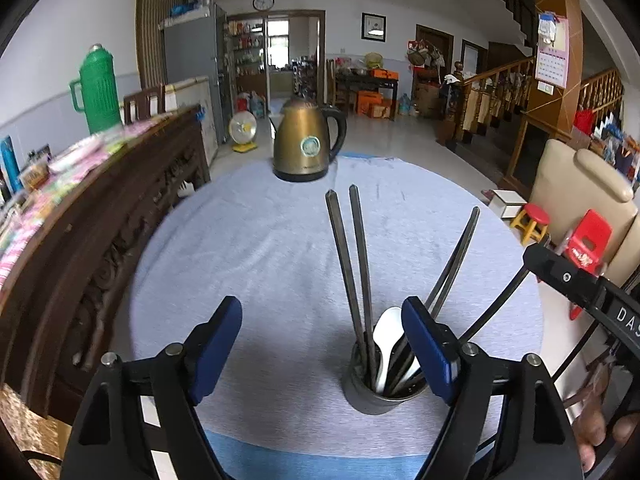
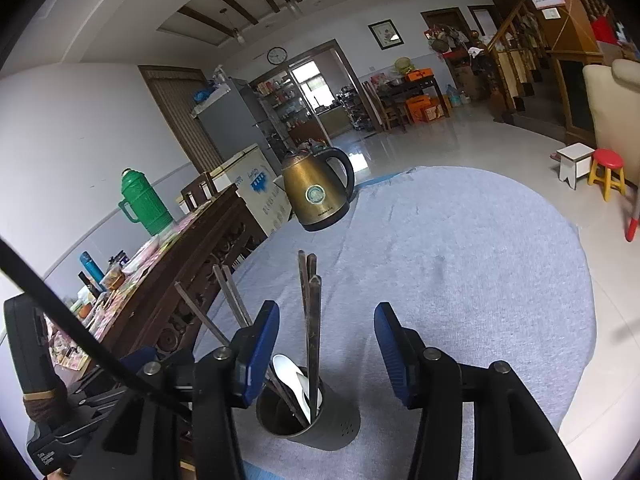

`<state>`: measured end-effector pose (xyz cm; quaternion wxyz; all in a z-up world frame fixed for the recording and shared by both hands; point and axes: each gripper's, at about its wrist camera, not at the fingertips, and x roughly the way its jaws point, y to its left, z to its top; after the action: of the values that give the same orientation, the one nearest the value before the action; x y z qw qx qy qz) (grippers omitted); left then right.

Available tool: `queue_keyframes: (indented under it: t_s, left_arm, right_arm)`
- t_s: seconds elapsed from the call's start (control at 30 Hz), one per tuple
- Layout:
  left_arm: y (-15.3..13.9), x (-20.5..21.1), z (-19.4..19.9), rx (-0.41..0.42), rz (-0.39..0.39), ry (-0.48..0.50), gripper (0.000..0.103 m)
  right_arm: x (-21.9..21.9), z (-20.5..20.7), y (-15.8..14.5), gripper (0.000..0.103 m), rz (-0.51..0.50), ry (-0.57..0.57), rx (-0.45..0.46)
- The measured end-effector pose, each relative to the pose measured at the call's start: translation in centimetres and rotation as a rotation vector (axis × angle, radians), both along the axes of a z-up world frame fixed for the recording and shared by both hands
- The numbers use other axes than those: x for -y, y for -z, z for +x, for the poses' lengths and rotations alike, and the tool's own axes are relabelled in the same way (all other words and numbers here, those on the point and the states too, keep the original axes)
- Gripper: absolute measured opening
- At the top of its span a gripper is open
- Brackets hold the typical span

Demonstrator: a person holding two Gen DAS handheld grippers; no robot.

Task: Organize utensils
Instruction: 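Withdraw both open tools up and back from the cup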

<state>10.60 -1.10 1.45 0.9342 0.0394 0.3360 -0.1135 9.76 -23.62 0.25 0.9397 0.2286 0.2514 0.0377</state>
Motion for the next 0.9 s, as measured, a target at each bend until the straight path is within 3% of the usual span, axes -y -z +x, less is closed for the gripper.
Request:
queue_keyframes:
  t_s: [0.3,0.43,0.67,0.9]
  left_arm:
    - [-1.2,-1.4,-2.1,0.067,0.047,-0.075,0.091]
    - [-1.3,-2.0,-2.7,0.086,0.113,-0.163,0.091]
    - [-1.5,-2.5,-5.0,0.12,0.229,-0.222,0.091]
    - [-1.5,-3.6,-6.7,0.107,0.257,-0.237,0.091]
  right_arm:
    - [-0.6,-2.0,-0.5,0.058,-0.043,-0.03,0.005]
    - [-1.7,-3.3,-0.9,0.065,-0.083,-0.059,0.006]
    - [-3.3,-5.5,-1.0,0.067,-0.123,-0.096,-0.006]
    - [-4.3,-6.9,0.4,0.068,-0.108,-0.12,-0.089]
